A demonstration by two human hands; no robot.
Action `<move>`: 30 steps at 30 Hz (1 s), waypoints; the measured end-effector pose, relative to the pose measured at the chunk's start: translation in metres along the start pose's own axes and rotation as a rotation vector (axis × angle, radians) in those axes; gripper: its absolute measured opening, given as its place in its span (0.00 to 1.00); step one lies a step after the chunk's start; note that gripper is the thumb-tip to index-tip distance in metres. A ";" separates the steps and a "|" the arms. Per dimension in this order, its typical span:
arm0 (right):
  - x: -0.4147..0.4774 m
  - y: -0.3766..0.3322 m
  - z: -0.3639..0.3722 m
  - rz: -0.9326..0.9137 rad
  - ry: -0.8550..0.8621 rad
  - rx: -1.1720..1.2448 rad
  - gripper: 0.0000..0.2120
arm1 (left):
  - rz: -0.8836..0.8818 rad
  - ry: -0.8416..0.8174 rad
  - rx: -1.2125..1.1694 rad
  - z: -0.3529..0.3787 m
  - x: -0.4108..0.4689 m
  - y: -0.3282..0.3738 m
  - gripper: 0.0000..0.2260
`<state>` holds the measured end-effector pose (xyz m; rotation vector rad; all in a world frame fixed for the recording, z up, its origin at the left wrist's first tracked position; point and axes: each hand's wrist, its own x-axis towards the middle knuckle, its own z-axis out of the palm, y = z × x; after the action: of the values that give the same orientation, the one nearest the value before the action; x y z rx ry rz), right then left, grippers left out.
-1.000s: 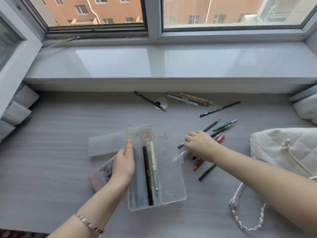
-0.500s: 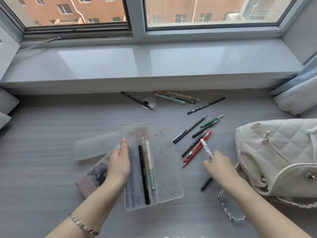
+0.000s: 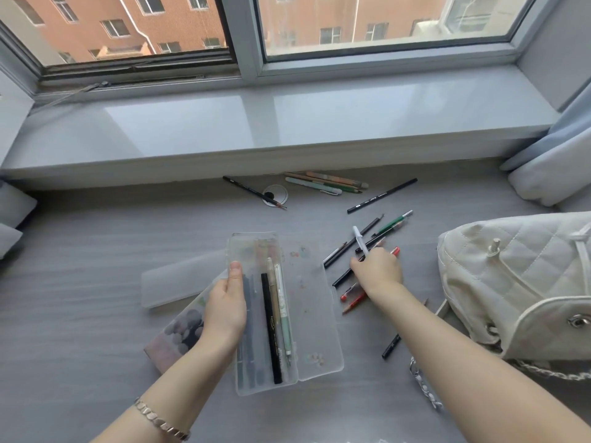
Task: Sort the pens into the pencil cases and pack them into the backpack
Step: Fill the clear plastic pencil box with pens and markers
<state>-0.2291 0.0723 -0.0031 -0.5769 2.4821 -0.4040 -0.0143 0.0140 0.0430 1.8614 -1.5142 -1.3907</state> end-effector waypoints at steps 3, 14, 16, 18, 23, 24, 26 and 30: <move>0.000 0.004 -0.002 0.016 -0.021 0.016 0.13 | 0.025 0.015 0.020 0.003 -0.002 0.002 0.20; -0.011 0.039 -0.001 -0.114 0.043 -0.176 0.06 | 0.027 0.001 0.060 0.009 0.001 -0.007 0.25; -0.011 0.040 -0.003 -0.091 0.024 -0.099 0.03 | 0.019 -0.002 0.071 0.009 0.000 -0.007 0.26; -0.013 0.039 -0.009 -0.076 0.020 0.018 0.03 | 0.012 -0.009 0.063 0.010 -0.001 -0.006 0.26; -0.046 0.007 -0.042 -0.283 -0.027 0.433 0.07 | 0.010 -0.011 0.040 0.014 -0.005 -0.004 0.26; -0.059 -0.003 -0.048 -0.347 -0.109 0.503 0.08 | 0.007 -0.009 0.028 0.016 -0.006 -0.004 0.26; -0.087 -0.019 -0.050 -0.468 -0.269 0.549 0.09 | -0.038 -0.017 -0.017 0.022 -0.008 -0.004 0.27; -0.116 -0.031 -0.025 -0.632 -0.254 0.353 0.07 | -0.161 -0.056 -0.161 0.032 -0.010 0.000 0.30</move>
<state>-0.1467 0.1053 0.0814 -1.1722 1.8815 -0.9203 -0.0405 0.0317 0.0331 1.8924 -1.2594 -1.5990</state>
